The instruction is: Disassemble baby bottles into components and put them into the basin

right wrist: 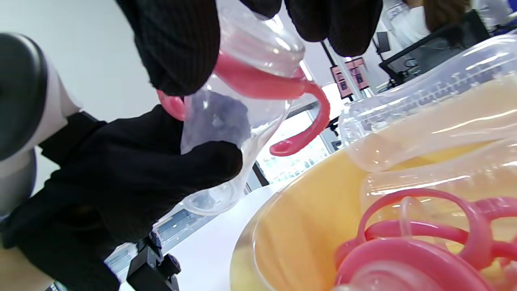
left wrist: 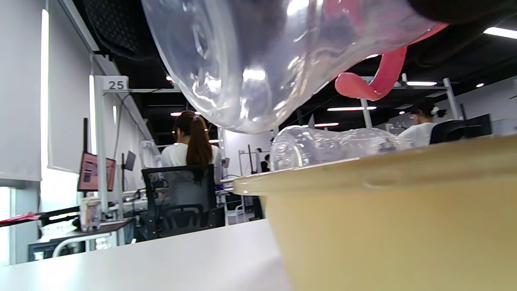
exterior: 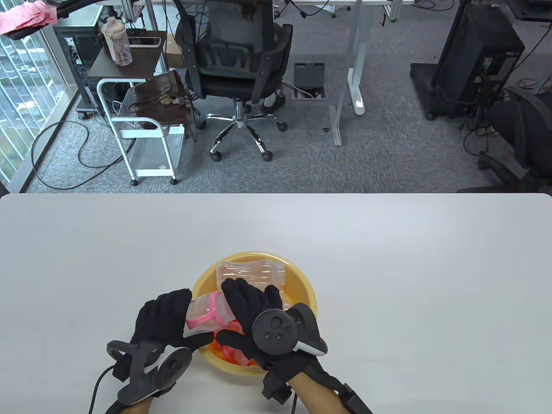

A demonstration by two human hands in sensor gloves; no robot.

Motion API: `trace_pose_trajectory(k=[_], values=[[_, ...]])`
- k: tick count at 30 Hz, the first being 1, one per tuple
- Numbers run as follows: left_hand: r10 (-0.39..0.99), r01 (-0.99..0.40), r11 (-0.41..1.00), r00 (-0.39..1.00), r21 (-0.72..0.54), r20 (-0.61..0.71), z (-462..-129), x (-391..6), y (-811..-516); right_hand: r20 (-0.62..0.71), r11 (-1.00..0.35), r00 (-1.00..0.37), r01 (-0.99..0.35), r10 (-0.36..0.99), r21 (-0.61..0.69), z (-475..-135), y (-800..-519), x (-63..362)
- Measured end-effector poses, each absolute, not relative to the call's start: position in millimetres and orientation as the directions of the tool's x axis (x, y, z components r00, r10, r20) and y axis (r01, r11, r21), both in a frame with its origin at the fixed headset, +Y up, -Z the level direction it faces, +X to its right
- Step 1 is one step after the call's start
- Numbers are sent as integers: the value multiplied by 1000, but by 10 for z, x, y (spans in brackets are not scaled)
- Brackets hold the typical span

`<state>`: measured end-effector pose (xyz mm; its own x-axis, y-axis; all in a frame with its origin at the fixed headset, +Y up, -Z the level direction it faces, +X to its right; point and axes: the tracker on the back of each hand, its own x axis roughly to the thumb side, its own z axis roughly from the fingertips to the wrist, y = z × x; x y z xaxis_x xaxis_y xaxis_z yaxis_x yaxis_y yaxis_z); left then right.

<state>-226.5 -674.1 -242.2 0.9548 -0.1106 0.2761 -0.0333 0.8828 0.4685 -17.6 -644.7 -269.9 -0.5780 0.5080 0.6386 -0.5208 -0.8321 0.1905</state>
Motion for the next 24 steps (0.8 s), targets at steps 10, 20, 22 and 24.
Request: trace_pose_trajectory(k=[10,20,22,24], values=[[-100,-80,886,929,456,357,-2382,-2202,-6757,634,-793,-512,-532,579,295,-2722,-6464,-157],[-121,-50,893,931,447,345,-2394,-2208,-6779,634,-807,-537,-532,556,257,-2730,-6465,-144],[-127,-40,890,935,454,331,-2397,-2222,-6781,626,-804,-546,-543,557,243,-2741,-6452,-121],[-127,-28,891,942,453,310,-2419,-2253,-6791,618,-805,-559,-550,553,222,-2752,-6435,-88]])
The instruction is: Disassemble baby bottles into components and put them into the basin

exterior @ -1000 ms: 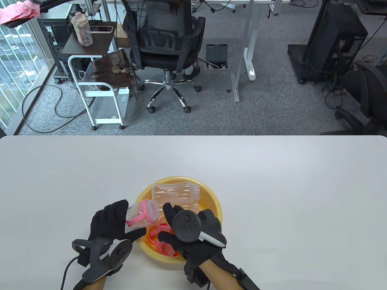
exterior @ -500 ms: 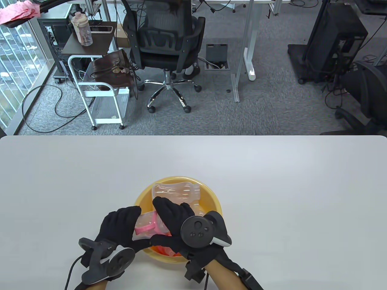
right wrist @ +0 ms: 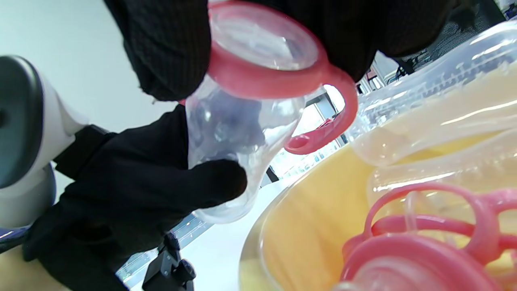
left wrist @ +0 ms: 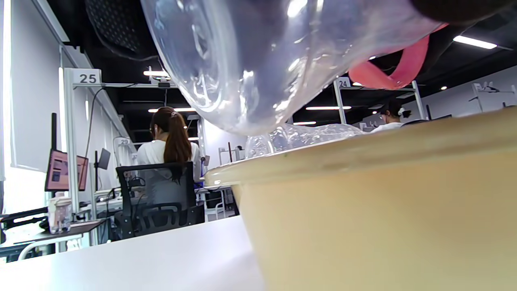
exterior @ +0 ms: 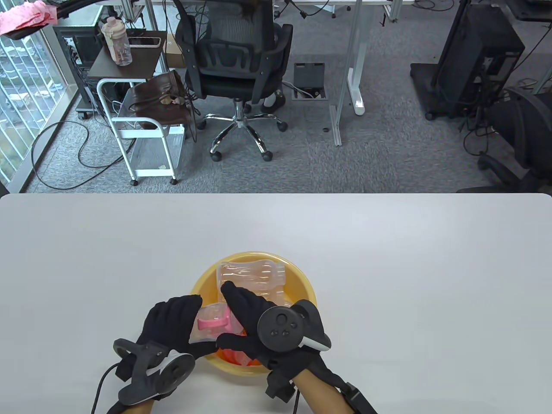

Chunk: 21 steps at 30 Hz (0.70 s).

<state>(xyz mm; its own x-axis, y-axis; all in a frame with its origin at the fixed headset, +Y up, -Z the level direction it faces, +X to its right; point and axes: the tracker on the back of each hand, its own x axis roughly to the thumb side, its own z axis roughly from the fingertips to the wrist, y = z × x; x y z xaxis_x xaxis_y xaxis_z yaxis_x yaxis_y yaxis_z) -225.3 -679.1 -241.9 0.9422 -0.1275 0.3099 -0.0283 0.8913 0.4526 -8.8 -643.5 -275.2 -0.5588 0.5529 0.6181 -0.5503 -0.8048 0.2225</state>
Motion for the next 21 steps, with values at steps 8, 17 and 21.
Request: trace_pose_trajectory(k=[8,17,21], values=[[-78,13,904,988,426,135,-2534,-2470,-6814,563,-815,-623,-554,543,172,-2798,-6343,54],[-56,7,886,994,463,92,-2551,-2492,-6786,421,-955,-858,-281,293,91,-2842,-6408,64],[-74,23,884,993,466,90,-2559,-2475,-6783,402,-987,-901,-143,162,79,-2859,-6505,-94]])
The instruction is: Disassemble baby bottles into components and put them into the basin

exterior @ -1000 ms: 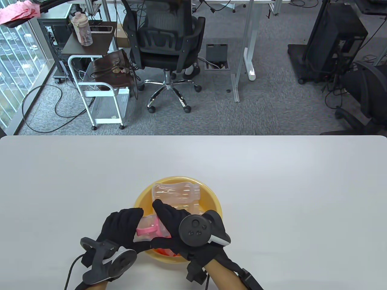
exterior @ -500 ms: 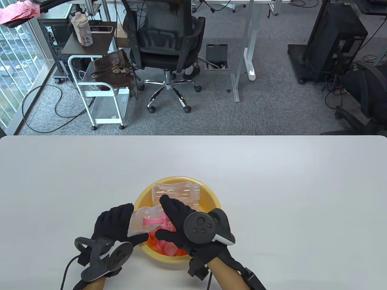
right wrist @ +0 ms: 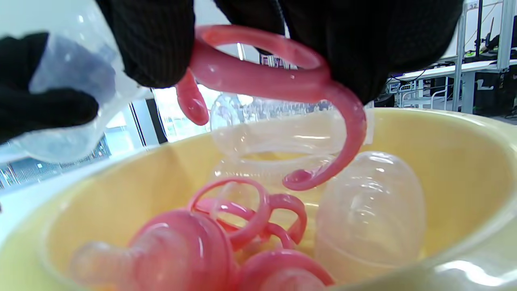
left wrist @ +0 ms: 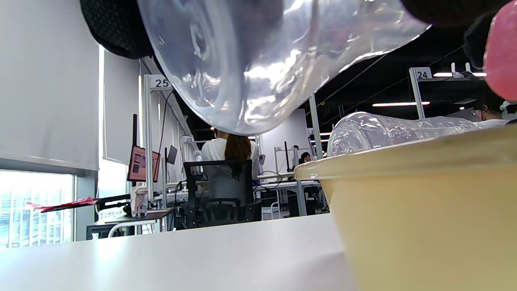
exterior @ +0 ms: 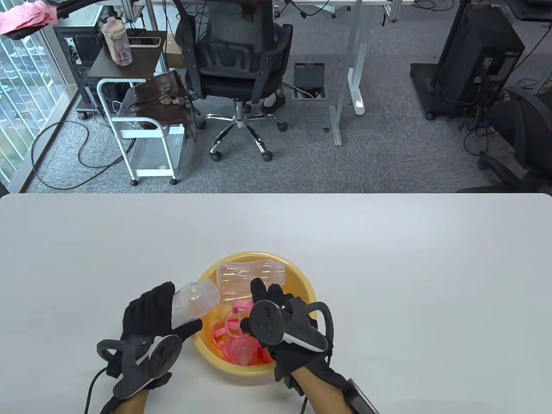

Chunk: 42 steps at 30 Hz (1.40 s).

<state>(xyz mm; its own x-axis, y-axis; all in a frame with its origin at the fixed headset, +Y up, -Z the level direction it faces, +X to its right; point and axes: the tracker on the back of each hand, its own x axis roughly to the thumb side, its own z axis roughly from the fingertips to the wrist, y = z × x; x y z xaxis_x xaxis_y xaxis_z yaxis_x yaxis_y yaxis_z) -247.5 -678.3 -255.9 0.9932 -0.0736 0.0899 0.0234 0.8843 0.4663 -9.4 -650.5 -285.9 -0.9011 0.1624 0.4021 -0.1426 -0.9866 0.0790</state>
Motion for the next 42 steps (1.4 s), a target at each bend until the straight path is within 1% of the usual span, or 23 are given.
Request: trace_pose_trajectory(k=[3,4,7,9,13,16,20,21,23,26,30,34,36,39,40,42], values=[[-57,9,882,995,472,86,-2557,-2485,-6770,376,-985,-917,-74,129,155,-2895,-6565,-208],[-54,6,881,995,474,87,-2556,-2490,-6766,376,-984,-922,-18,86,179,-2912,-6589,-266],[-48,2,879,995,477,84,-2551,-2501,-6766,388,-986,-922,69,-4,155,-2931,-6632,-383],[-47,1,880,995,476,85,-2552,-2501,-6770,390,-980,-920,112,-40,165,-2946,-6657,-435],[-46,-1,880,995,475,86,-2551,-2499,-6765,386,-979,-920,135,-68,151,-2978,-6704,-522],[-43,-4,880,995,475,87,-2556,-2502,-6773,371,-965,-921,198,-122,173,-3018,-6742,-566],[-33,-12,887,996,462,89,-2567,-2506,-6790,362,-943,-922,234,-138,238,-3050,-6820,-591],[-36,-8,888,996,460,87,-2569,-2508,-6793,363,-941,-920,240,-144,237,-3043,-6821,-584],[-40,-4,889,995,459,87,-2569,-2510,-6794,366,-952,-922,218,-129,215,-3023,-6793,-542],[-39,-9,889,995,458,94,-2566,-2499,-6796,351,-972,-933,148,-77,181,-2990,-6689,-384],[-56,4,891,993,453,101,-2562,-2477,-6804,323,-993,-946,31,7,112,-2961,-6546,-20],[-60,8,893,993,449,101,-2557,-2473,-6801,286,-996,-954,-81,89,37,-2928,-6477,464],[-58,6,894,993,447,102,-2556,-2473,-6802,293,-990,-946,-140,140,21,-2907,-6499,678],[-67,9,897,991,442,116,-2547,-2441,-6808,277,-974,-937,-224,214,-7,-2859,-6627,939],[-73,13,896,990,443,120,-2543,-2426,-6810,270,-973,-938,-232,218,-21,-2839,-6682,986],[-101,33,899,986,436,134,-2535,-2373,-6811,245,-981,-955,-186,165,-64,-2794,-6824,1063]])
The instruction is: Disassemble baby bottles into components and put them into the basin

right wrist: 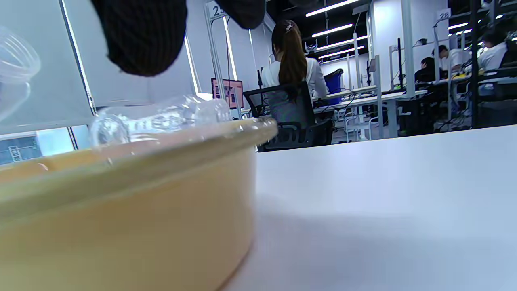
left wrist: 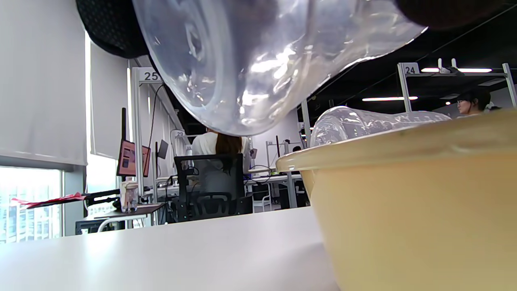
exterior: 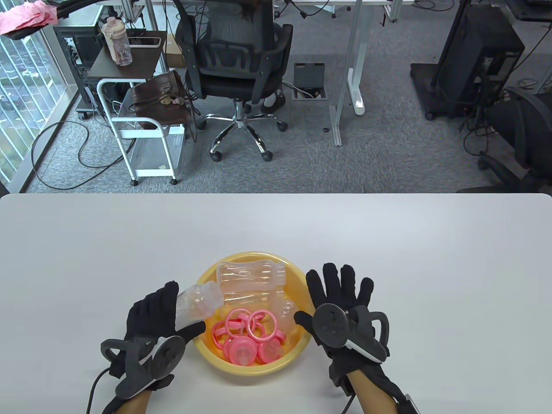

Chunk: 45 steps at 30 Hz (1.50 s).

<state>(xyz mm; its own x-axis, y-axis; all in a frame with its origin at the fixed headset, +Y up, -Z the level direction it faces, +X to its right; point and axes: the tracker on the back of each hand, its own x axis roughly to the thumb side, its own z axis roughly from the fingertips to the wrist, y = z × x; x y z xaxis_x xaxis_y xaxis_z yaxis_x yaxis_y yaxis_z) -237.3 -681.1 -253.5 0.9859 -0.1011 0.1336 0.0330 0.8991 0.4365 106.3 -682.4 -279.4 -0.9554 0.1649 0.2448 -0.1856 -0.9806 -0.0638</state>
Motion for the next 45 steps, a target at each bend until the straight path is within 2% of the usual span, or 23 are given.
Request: trace_pose_trajectory(k=[4,8,12,14,17,22,25,32,34,45], values=[[-144,66,907,977,416,159,-2524,-2278,-6813,219,-984,-965,-165,147,-64,-2777,-6895,1141],[-180,87,903,966,421,187,-2506,-2183,-6815,202,-954,-949,-271,244,-124,-2762,-6867,1222],[-224,117,896,952,428,207,-2479,-2095,-6768,170,-950,-948,-290,268,-120,-2745,-6893,1288],[-269,166,891,943,422,197,-2492,-2023,-6748,153,-945,-945,-306,288,-112,-2749,-6892,1315],[-350,276,900,918,337,184,-2560,-1826,-6713,149,-931,-933,-346,329,-113,-2767,-6877,1343],[-463,391,873,852,292,244,-2702,-1423,-6634,139,-926,-929,-358,342,-115,-2761,-6875,1363],[-468,404,878,836,256,287,-2825,-1197,-6611,130,-918,-923,-377,362,-119,-2754,-6863,1390],[-543,505,840,792,200,279,-2966,-898,-6610,157,-899,-909,-409,386,-157,-2754,-6858,1430],[-545,498,838,790,223,283,-2968,-861,-6605,157,-901,-913,-399,376,-167,-2756,-6852,1440],[-543,513,840,787,178,292,-2952,-843,-6641,159,-900,-909,-408,384,-156,-2746,-6854,1452]])
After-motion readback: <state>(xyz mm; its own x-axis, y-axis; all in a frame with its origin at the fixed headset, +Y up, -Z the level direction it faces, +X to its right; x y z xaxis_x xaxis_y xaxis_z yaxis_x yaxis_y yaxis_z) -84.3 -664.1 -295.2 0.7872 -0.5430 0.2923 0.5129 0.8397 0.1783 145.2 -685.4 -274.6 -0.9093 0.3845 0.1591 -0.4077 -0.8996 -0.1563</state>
